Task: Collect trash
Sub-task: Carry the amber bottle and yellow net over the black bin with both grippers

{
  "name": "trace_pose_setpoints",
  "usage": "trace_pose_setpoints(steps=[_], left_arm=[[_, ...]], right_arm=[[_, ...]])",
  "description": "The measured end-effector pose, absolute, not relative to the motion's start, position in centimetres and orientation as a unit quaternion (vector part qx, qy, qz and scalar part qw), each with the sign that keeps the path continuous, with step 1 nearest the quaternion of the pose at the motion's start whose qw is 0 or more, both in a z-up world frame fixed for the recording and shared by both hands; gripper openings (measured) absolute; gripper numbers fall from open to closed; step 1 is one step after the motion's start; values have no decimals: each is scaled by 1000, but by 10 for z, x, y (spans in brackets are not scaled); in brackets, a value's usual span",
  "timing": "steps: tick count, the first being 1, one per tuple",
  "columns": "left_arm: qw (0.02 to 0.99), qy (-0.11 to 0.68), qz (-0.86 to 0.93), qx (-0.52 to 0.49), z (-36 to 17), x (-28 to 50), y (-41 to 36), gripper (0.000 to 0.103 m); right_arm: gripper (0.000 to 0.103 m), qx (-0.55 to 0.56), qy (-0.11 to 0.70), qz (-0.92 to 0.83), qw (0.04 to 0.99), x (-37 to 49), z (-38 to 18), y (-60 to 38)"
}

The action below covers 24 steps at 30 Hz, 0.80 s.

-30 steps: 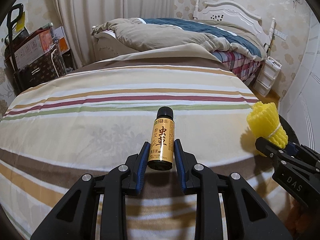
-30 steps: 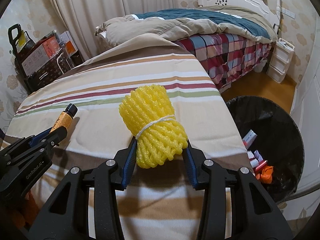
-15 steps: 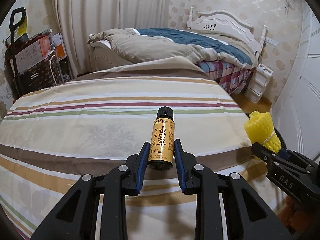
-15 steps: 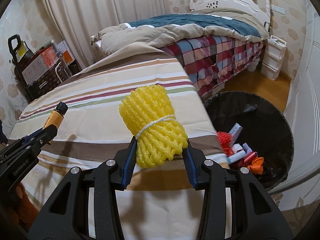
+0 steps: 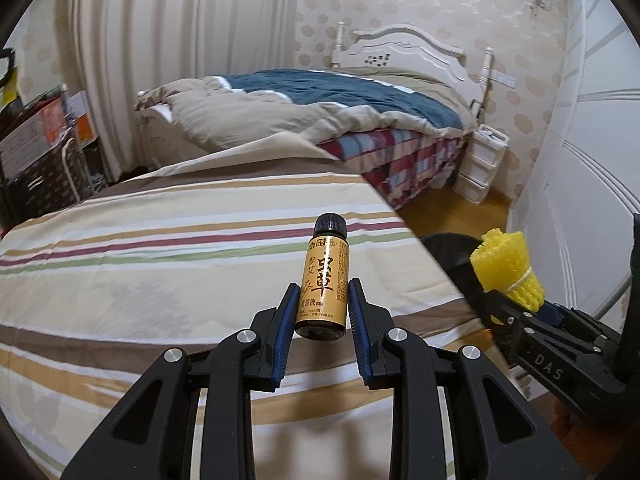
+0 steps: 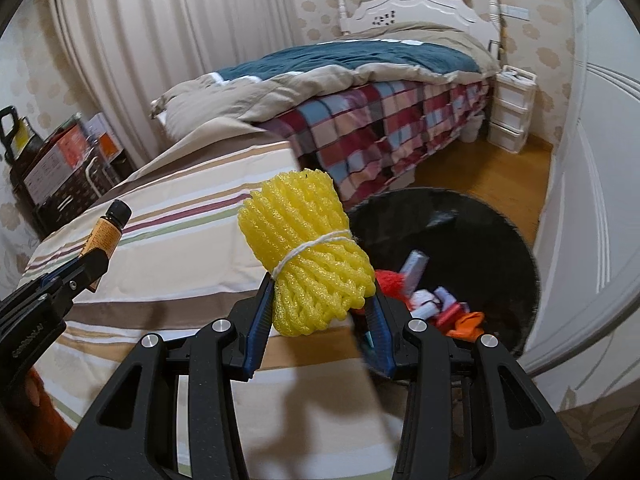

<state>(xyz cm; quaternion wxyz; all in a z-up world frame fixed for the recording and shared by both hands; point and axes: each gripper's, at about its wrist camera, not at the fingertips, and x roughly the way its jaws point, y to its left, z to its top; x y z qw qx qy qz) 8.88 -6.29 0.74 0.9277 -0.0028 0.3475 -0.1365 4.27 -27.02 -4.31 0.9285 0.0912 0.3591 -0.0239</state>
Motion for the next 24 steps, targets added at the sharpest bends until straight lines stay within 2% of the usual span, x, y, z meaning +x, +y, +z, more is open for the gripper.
trace_pose_setpoints(steps=[24], left_arm=[[910, 352, -210, 55, -11, 117, -177, 28]], right_arm=[[42, 128, 350, -111, 921, 55, -54, -361]])
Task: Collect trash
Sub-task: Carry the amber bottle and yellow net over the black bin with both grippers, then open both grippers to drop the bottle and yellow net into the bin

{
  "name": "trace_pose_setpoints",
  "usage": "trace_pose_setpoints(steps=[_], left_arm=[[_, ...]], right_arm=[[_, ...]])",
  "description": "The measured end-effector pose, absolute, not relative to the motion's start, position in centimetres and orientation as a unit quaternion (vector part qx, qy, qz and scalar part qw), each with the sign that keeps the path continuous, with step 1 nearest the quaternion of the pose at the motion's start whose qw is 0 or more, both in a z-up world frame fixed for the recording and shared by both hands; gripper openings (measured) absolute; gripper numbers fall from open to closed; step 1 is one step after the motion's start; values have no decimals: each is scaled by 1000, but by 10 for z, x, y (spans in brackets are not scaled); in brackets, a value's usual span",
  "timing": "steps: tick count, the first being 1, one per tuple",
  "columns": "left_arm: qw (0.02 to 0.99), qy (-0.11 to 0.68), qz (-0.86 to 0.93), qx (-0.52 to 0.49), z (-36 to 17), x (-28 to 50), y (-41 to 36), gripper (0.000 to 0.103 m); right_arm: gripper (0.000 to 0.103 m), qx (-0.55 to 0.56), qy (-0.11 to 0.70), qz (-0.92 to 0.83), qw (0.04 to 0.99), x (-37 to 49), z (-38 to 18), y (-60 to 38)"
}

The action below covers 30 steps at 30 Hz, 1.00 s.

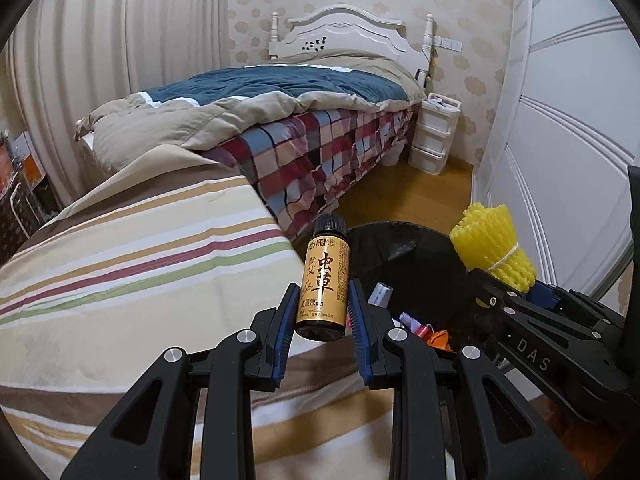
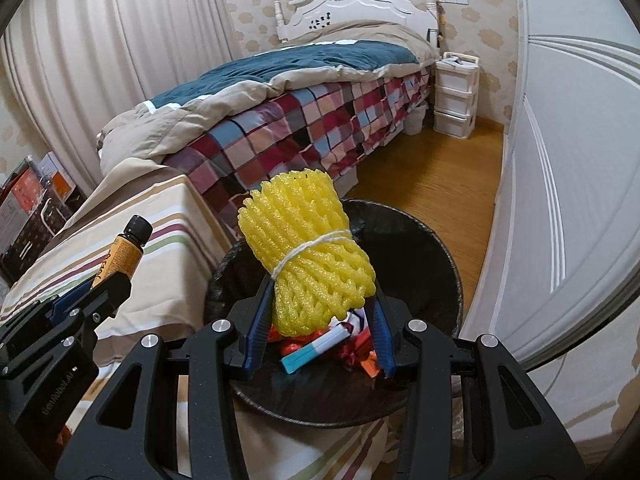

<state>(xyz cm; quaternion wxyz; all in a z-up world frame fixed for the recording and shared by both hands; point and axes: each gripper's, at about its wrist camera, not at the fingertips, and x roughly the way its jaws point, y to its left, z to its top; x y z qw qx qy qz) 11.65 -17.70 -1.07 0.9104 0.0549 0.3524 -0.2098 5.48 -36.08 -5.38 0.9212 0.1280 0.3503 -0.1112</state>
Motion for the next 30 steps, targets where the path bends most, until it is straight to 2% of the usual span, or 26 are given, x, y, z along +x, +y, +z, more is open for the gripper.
trace_pose_setpoints(steps=[26, 28, 30], left_arm=[[902, 367, -209, 85, -30, 137, -225, 28], [902, 368, -210, 87, -31, 137, -227, 28], [901, 367, -211, 89, -31, 136, -228, 28]], right_arm=[[44, 151, 368, -140, 907, 80, -80, -400], [46, 152, 372, -140, 905, 81, -81, -401], [53, 151, 373, -143, 904, 81, -83, -402]])
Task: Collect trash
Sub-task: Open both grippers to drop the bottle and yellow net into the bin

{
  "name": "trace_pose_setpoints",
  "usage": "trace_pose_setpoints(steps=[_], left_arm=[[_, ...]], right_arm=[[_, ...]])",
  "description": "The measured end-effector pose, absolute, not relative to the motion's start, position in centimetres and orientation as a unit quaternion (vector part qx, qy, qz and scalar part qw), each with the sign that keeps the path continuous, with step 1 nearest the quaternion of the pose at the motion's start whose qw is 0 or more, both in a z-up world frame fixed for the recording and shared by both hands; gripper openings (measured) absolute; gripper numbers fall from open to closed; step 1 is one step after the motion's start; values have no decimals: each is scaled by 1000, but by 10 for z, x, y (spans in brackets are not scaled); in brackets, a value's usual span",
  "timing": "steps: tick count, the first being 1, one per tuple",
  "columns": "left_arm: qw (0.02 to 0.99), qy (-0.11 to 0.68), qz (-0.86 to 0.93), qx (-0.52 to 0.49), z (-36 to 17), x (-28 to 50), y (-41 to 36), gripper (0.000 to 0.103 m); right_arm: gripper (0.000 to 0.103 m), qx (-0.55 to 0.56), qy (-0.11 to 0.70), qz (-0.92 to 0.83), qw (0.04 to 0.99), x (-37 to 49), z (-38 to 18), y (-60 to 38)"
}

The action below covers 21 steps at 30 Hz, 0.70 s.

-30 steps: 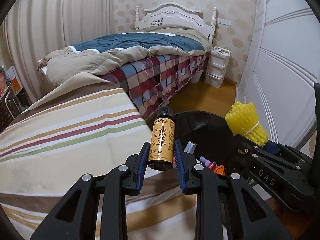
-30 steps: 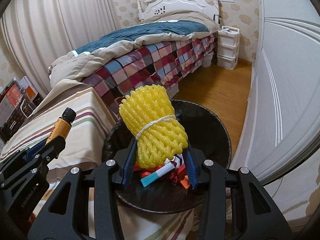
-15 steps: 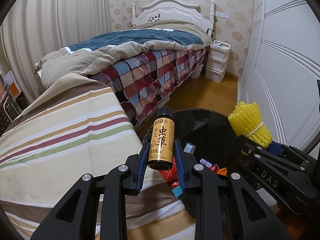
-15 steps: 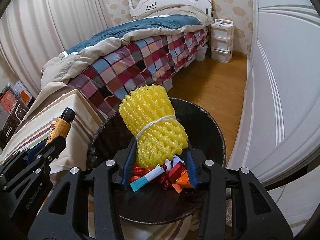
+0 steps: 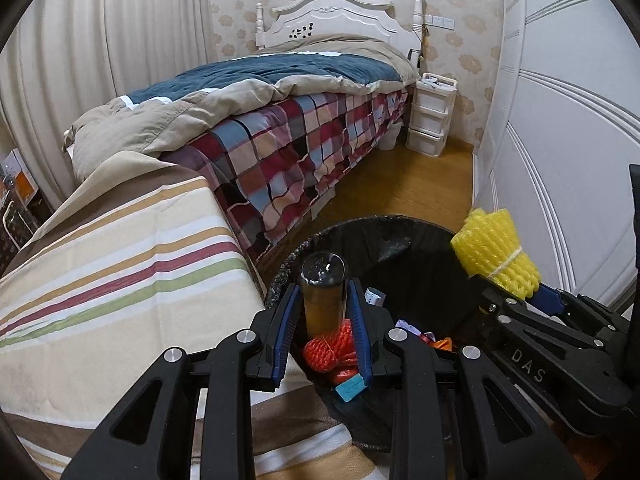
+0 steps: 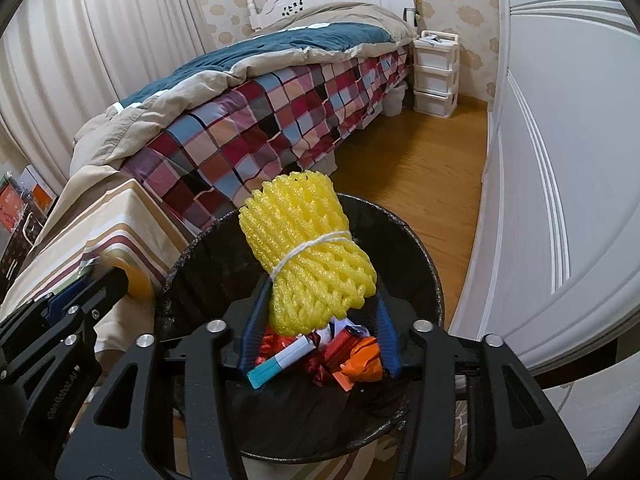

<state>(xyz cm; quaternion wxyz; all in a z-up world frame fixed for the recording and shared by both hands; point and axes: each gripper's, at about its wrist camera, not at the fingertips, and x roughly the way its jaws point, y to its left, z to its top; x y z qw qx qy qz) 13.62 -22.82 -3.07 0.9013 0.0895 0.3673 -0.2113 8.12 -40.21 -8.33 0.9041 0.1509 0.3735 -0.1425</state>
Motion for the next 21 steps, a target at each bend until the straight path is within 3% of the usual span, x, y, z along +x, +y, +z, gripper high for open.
trace_pose_setpoints(steps=[8, 21], left_arm=[[904, 361, -211, 86, -29, 135, -227, 64], [914, 351, -186, 81, -22, 131, -210, 79]], right_arm=[[59, 148, 374, -150, 903, 80, -85, -404], [76, 131, 371, -167, 904, 70, -78, -397]])
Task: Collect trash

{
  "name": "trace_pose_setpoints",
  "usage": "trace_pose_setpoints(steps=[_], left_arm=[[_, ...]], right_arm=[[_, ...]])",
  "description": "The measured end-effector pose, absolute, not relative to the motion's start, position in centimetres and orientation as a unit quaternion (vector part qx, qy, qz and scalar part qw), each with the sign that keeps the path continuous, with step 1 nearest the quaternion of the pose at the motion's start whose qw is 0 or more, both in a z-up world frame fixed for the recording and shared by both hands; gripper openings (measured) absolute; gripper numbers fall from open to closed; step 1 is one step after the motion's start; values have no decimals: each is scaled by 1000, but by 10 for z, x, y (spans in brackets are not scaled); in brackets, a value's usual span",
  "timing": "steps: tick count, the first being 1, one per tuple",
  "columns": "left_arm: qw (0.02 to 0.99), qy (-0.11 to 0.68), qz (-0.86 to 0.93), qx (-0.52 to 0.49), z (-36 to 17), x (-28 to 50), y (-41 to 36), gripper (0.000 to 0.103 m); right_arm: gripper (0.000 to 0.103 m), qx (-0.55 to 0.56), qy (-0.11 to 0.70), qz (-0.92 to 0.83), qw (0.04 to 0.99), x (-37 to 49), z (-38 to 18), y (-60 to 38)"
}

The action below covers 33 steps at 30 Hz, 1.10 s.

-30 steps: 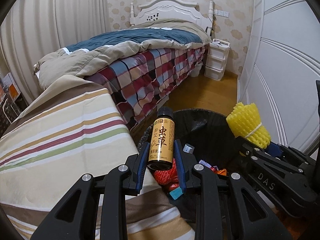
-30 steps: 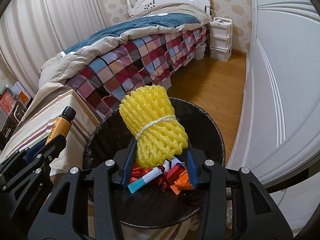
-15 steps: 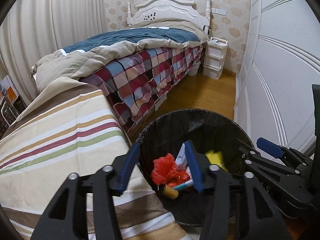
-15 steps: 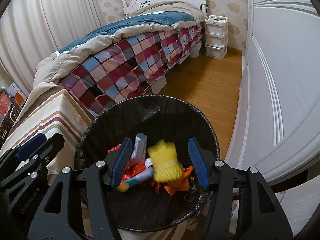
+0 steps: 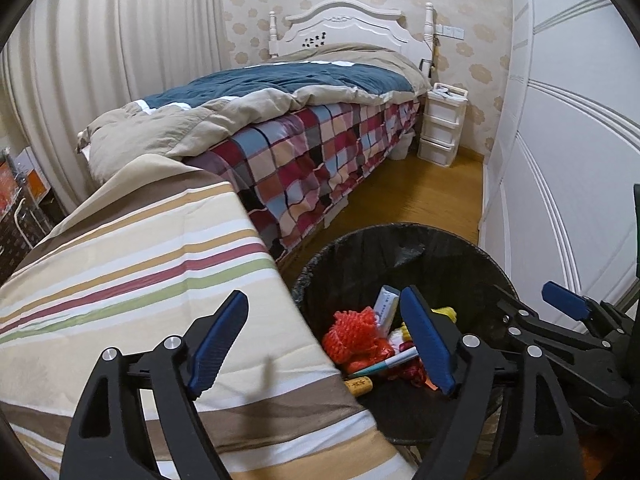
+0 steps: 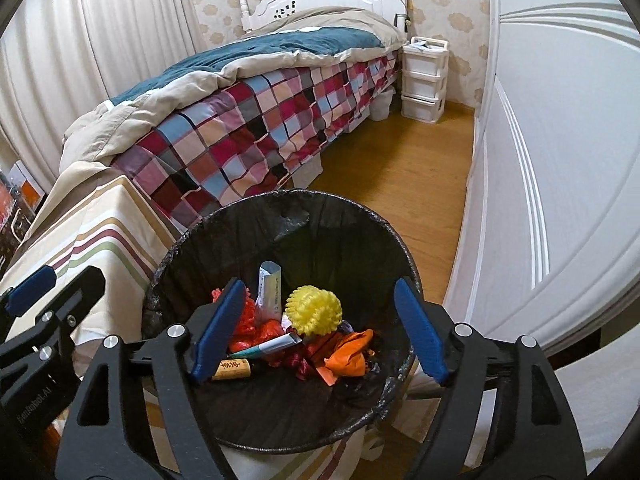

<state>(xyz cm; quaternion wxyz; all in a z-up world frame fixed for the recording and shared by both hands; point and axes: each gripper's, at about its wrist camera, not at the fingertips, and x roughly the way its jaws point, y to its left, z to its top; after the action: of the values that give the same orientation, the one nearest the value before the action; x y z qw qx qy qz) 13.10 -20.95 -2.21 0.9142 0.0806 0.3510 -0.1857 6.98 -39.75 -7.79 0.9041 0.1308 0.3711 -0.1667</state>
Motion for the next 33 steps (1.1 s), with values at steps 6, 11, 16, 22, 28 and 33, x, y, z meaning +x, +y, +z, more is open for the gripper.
trace_pose_setpoints(steps=[6, 11, 16, 22, 28, 33], left_arm=[[921, 342, -172, 77, -16, 127, -195, 81], [926, 337, -159, 68, -10, 122, -175, 82], [931, 331, -138, 62, -6, 116, -157, 84], [937, 327, -117, 46, -2, 106, -129, 85], [942, 321, -96, 36, 3, 95, -105, 86], [944, 316, -86, 30, 6, 86, -90, 86]], right_arm=[[80, 119, 366, -169, 907, 66, -71, -389], [84, 111, 357, -164, 913, 63, -62, -377], [86, 101, 350, -154, 919, 61, -54, -361], [88, 94, 339, -142, 925, 55, -46, -345], [89, 86, 331, -132, 930, 47, -41, -331], [89, 81, 321, -125, 935, 40, -35, -321]])
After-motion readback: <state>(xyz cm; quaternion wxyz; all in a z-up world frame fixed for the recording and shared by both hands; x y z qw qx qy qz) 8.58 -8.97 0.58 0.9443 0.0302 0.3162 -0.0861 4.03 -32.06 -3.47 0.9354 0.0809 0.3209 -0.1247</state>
